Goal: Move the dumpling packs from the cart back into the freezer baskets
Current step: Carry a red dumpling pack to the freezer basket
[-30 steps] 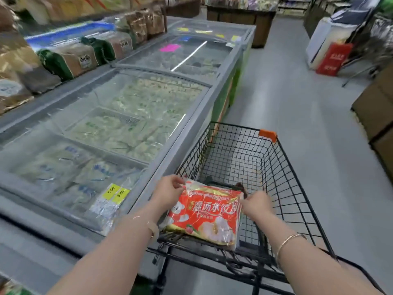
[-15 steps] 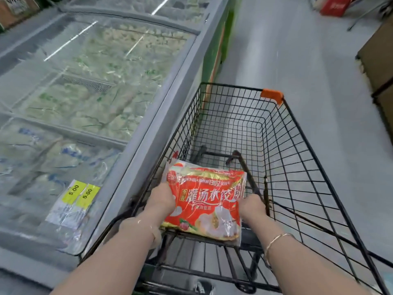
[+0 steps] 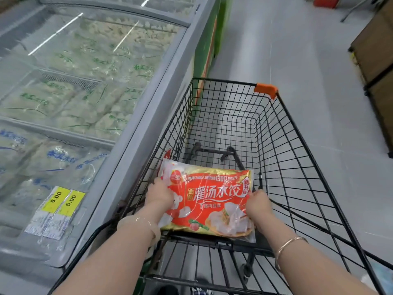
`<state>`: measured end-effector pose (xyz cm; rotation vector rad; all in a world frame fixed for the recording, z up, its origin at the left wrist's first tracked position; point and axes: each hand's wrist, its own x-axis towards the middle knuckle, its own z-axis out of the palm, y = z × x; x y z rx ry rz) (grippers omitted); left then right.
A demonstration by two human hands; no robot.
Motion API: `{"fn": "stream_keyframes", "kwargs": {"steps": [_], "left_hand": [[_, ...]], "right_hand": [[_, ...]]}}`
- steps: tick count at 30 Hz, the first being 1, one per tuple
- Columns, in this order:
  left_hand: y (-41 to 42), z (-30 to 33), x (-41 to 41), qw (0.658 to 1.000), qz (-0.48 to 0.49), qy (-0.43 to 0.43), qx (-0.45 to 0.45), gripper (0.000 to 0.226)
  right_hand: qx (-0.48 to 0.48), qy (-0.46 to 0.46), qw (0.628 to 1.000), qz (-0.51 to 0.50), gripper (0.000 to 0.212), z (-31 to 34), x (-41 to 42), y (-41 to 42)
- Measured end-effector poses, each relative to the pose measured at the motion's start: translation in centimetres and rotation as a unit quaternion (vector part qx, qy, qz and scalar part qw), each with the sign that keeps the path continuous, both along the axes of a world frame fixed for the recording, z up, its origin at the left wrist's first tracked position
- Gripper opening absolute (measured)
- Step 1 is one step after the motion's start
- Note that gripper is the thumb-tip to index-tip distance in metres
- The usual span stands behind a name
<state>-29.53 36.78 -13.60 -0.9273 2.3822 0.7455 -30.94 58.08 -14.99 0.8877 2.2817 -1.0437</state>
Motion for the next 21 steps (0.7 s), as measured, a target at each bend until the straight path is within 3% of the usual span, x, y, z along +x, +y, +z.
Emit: {"fn": "stream_keyframes", "kwargs": {"steps": [5, 11, 16, 21], "left_hand": [[-0.9, -1.5, 0.5, 0.994, 0.088, -0.001, 0.058, 0.027], [-0.1, 0.5, 0.1, 0.999, 0.046, 0.015, 0.015, 0.028], [0.6, 5.6, 0.4, 0.990, 0.046, 0.130, -0.020, 0.028], [-2.2, 12.9, 1.7, 0.957, 0.101, 0.266, -0.057, 0.020]], "right_hand": [[-0.008, 0.000, 1.000, 0.009, 0.032, -0.4, -0.2, 0.4], [0.025, 0.071, 0.997, 0.031, 0.029, 2.5, -0.8, -0.4], [0.057, 0.159, 0.985, 0.046, 0.030, 8.0, -1.8, -1.6], [0.041, 0.248, 0.965, 0.069, 0.031, 14.5, -3.0, -5.4]]}}
